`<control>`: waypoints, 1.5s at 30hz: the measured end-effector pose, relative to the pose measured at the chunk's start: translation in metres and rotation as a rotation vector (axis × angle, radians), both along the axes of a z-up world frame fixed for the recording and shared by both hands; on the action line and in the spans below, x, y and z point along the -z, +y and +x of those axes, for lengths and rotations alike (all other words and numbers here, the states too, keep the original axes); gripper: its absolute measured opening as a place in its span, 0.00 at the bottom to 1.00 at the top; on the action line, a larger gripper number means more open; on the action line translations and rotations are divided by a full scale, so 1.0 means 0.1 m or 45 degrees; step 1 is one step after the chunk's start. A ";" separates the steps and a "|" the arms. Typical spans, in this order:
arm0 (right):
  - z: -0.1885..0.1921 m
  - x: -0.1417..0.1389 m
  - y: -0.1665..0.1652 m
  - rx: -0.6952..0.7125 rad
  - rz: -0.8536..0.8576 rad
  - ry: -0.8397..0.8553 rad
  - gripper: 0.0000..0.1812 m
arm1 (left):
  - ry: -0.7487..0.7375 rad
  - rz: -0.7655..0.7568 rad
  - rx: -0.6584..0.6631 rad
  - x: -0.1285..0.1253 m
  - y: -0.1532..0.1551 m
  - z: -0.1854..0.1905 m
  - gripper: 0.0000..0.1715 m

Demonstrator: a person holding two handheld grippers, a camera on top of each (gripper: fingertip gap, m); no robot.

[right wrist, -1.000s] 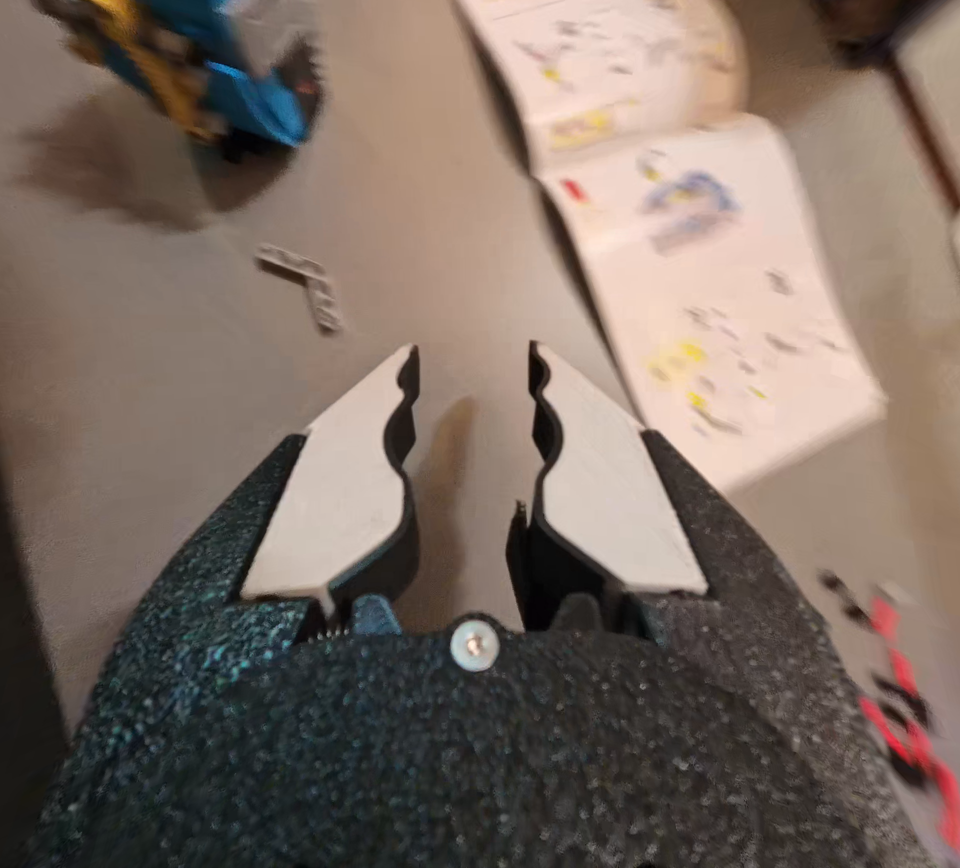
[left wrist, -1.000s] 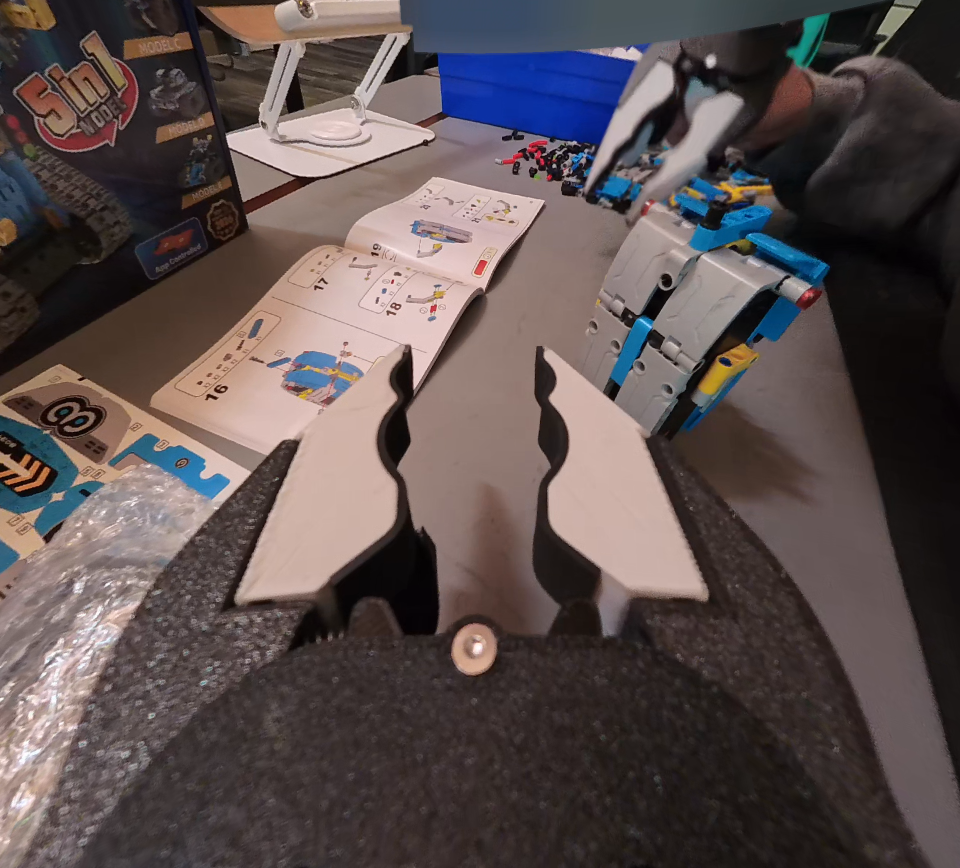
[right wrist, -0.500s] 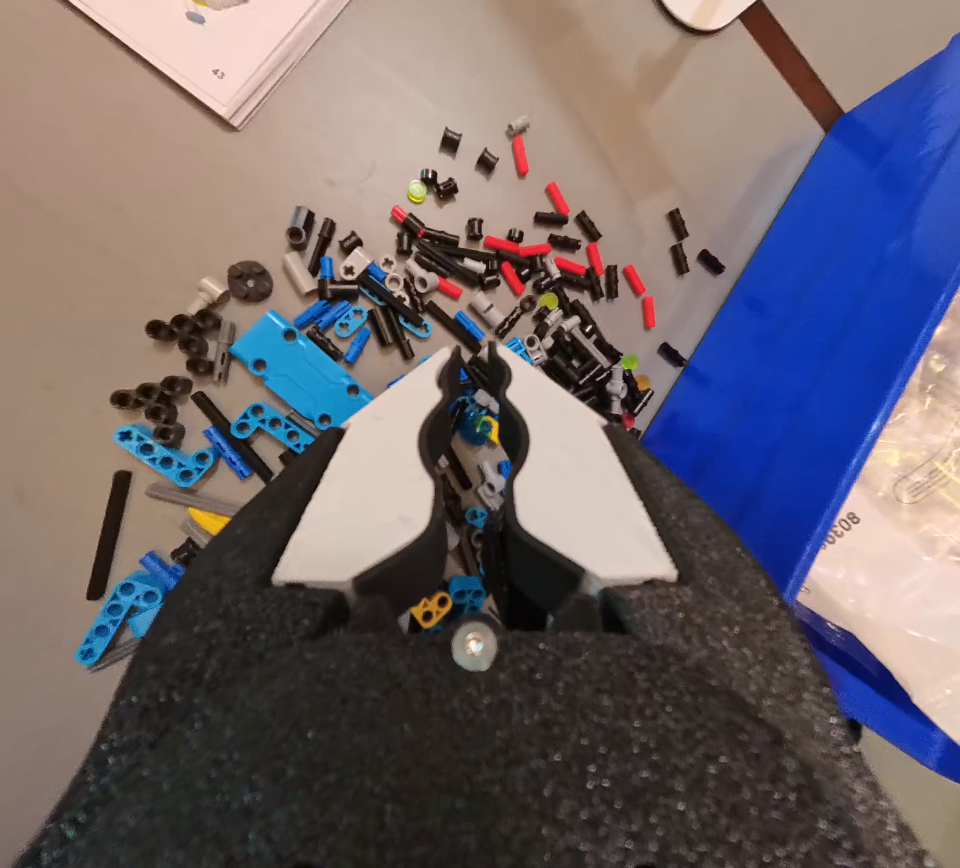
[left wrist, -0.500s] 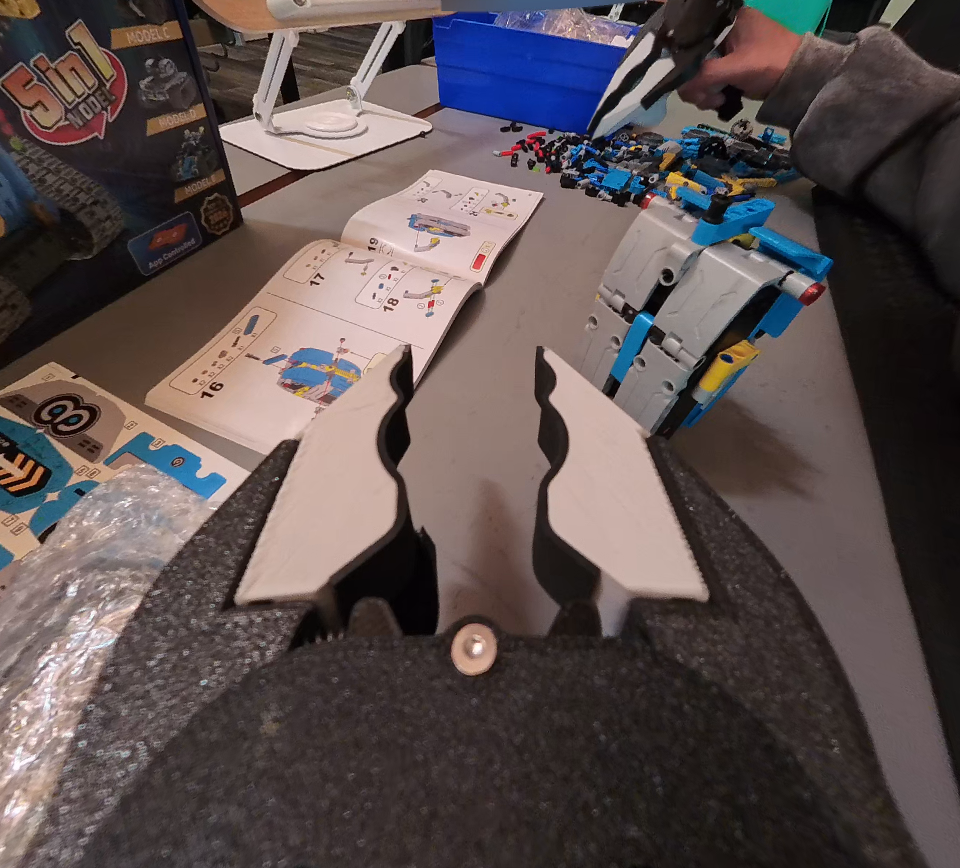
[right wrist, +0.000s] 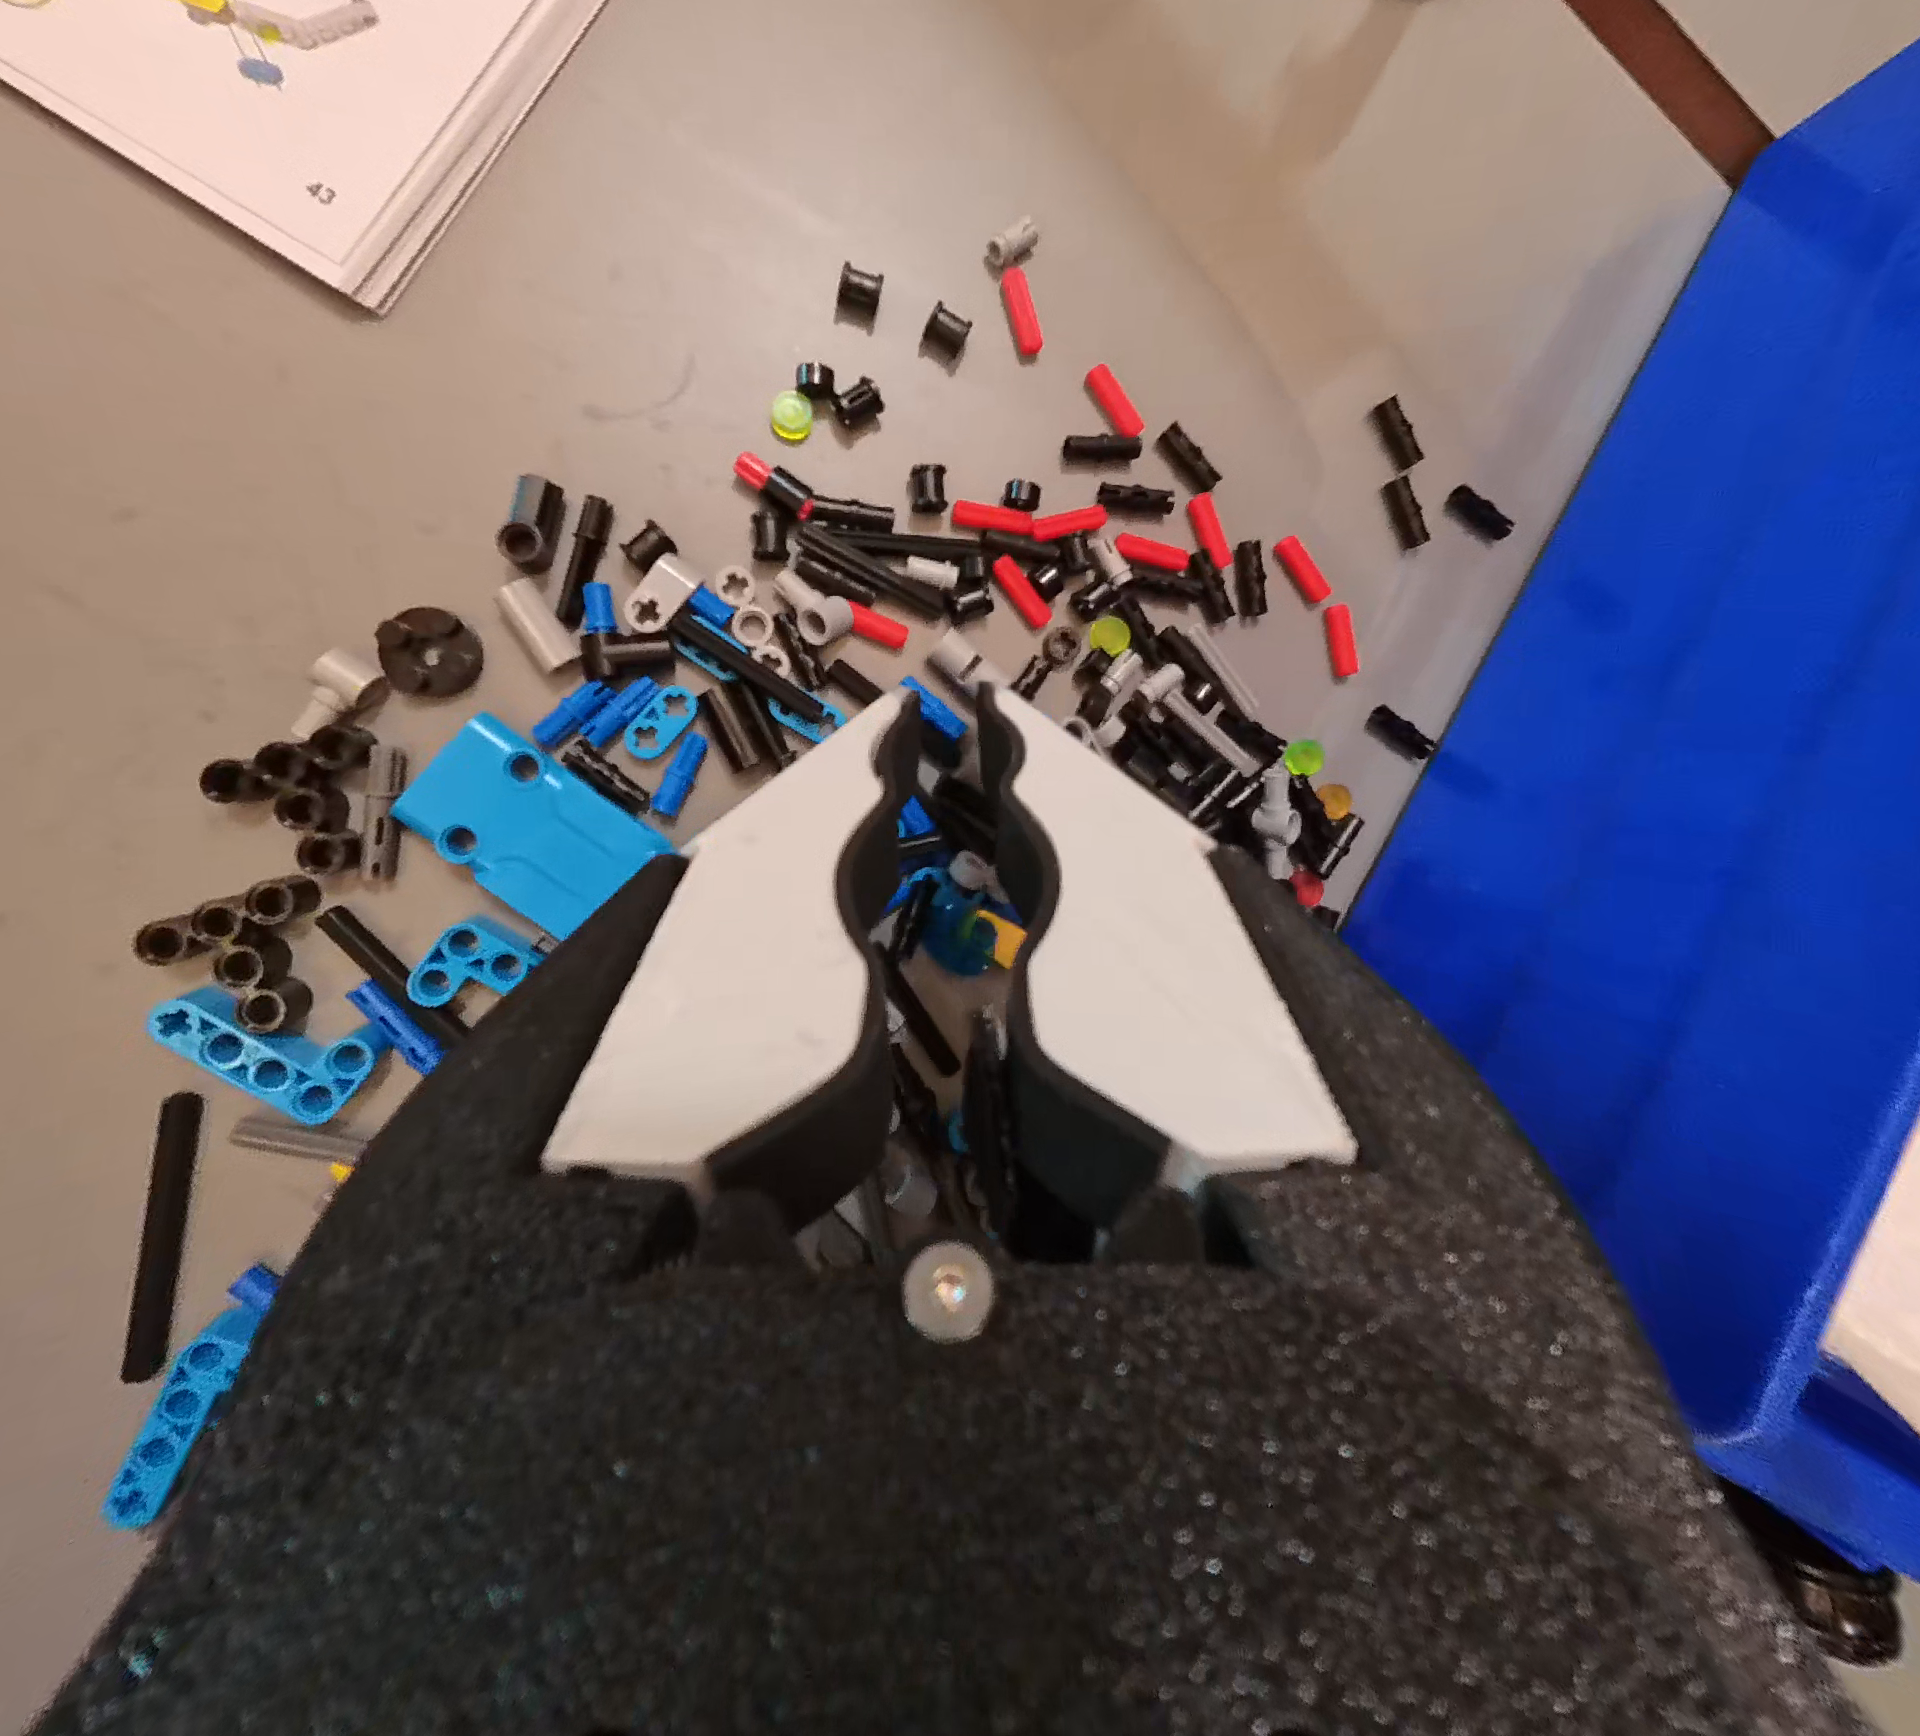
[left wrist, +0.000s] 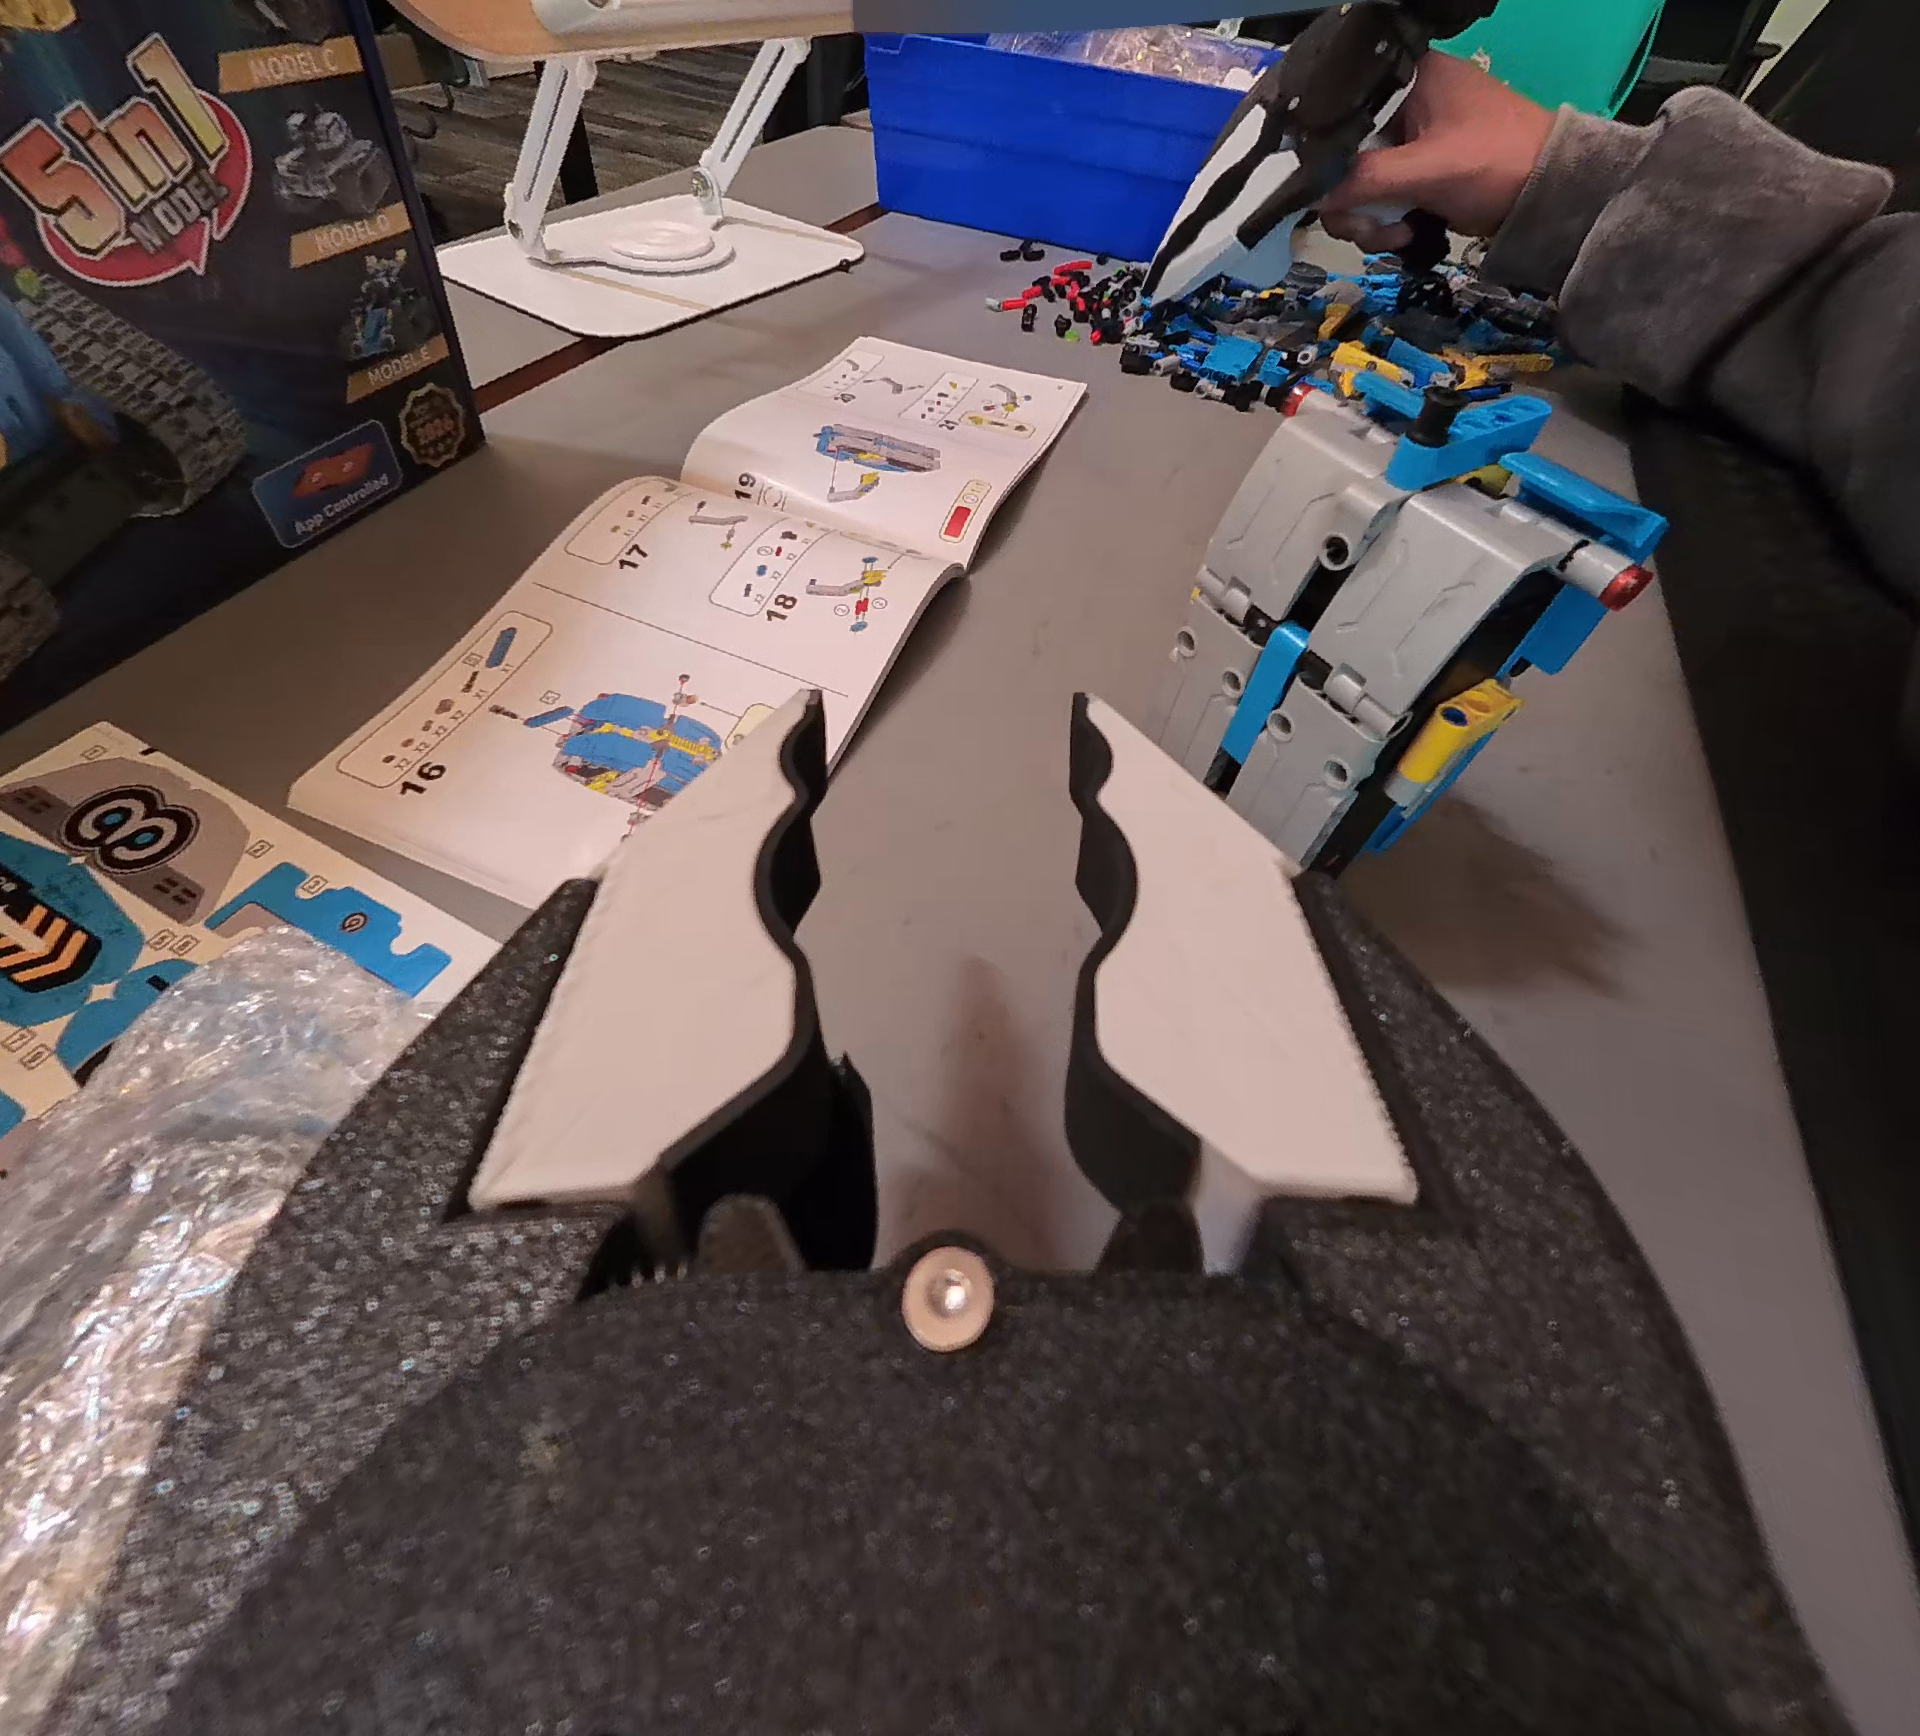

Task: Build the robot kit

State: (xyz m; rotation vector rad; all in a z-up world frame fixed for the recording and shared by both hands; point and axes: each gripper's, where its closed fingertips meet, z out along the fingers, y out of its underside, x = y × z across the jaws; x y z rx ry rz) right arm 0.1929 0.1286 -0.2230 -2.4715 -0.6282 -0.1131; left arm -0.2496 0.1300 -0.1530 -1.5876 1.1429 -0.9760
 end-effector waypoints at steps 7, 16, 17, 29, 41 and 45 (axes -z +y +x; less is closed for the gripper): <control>0.01 0.04 0.01 0.012 -0.016 0.000 0.05 | 0.000 0.000 0.000 0.00 0.00 0.00 0.27; -0.02 0.08 -0.03 0.000 -0.044 0.029 0.03 | 0.001 0.002 0.001 0.00 0.00 0.00 0.27; -0.02 0.08 -0.03 -0.005 -0.045 0.020 0.03 | 0.001 0.002 0.001 0.00 0.00 0.00 0.27; -0.41 -0.27 0.02 -0.163 0.106 0.111 0.02 | -0.004 -0.002 -0.002 0.00 0.01 0.00 0.27; -2.50 -0.17 -0.70 -0.928 -0.222 0.501 0.02 | 0.004 -0.010 -0.004 0.01 0.01 0.00 0.27; -2.62 -0.02 -0.81 -1.009 -0.267 0.406 0.02 | 0.003 -0.016 -0.006 0.01 0.02 0.00 0.27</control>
